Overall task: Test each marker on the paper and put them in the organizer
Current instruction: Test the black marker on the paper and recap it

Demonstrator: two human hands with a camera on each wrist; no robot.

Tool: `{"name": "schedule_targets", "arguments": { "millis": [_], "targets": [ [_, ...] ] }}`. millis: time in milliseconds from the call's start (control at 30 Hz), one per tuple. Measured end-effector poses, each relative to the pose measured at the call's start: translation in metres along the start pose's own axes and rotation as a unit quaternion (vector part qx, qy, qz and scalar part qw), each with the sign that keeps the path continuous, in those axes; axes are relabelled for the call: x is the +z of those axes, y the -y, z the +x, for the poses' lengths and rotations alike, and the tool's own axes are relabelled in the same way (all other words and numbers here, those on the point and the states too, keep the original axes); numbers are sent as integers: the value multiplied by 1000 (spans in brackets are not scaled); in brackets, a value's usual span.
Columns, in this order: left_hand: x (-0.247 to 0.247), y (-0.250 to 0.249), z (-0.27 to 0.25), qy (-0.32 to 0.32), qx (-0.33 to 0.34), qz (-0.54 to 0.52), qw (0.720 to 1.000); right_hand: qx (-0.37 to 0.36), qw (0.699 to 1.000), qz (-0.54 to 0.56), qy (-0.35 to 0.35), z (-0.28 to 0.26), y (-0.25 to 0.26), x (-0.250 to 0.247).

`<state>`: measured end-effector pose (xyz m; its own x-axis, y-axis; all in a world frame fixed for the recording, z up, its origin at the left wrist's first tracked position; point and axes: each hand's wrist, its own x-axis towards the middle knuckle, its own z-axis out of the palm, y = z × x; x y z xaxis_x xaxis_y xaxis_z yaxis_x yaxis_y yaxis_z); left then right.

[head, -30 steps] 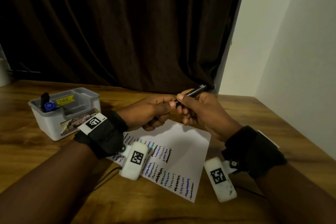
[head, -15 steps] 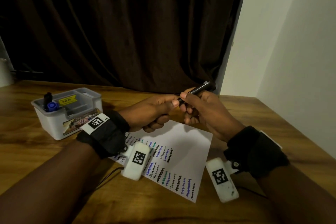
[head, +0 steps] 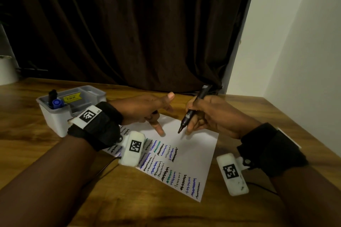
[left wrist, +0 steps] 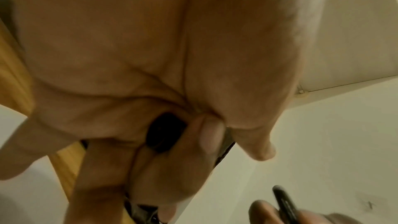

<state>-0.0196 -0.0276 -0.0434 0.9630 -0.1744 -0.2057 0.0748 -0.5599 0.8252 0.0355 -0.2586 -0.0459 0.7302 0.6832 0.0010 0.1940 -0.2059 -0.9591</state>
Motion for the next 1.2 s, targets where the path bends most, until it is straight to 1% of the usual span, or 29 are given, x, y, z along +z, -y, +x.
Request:
{"name": "schedule_targets", "arguments": {
  "millis": [67,133,200,300,400,500,667,733,867,933,1100,1200],
  "targets": [
    [1,3,2,17,-22,13,1000,4,997,-59,48,-1,-2,3],
    [3,5,4,29,-29,23,999,0,991,-103,86,-4,-2,4],
    [5,5,5,34,-28,27,999,-7,987,-121,104,-5,-2,3],
    [6,3,3,20,-32,28,999,-9,980,-162,117,-6,-3,2],
    [6,3,3,27,-37,49,998,-9,973,-186,140,-5,-6,0],
    [7,7,5,40,-33,75,996,-10,971,-188,148,-4,-7,0],
    [9,7,7,43,-31,93,994,-14,966,-204,158,-3,-8,-1],
    [7,9,7,52,-18,91,994,-17,966,-203,160,-2,-8,-1],
    [2,14,11,6,13,73,997,-20,965,-201,167,-3,-7,0],
    [1,13,11,2,20,51,998,-17,964,-202,171,-3,-7,0],
    [-2,12,10,-13,23,110,994,-16,956,-225,188,-2,-7,-1],
    [-2,13,11,-16,18,116,993,-16,955,-222,195,-3,-7,-1]
  ]
}}
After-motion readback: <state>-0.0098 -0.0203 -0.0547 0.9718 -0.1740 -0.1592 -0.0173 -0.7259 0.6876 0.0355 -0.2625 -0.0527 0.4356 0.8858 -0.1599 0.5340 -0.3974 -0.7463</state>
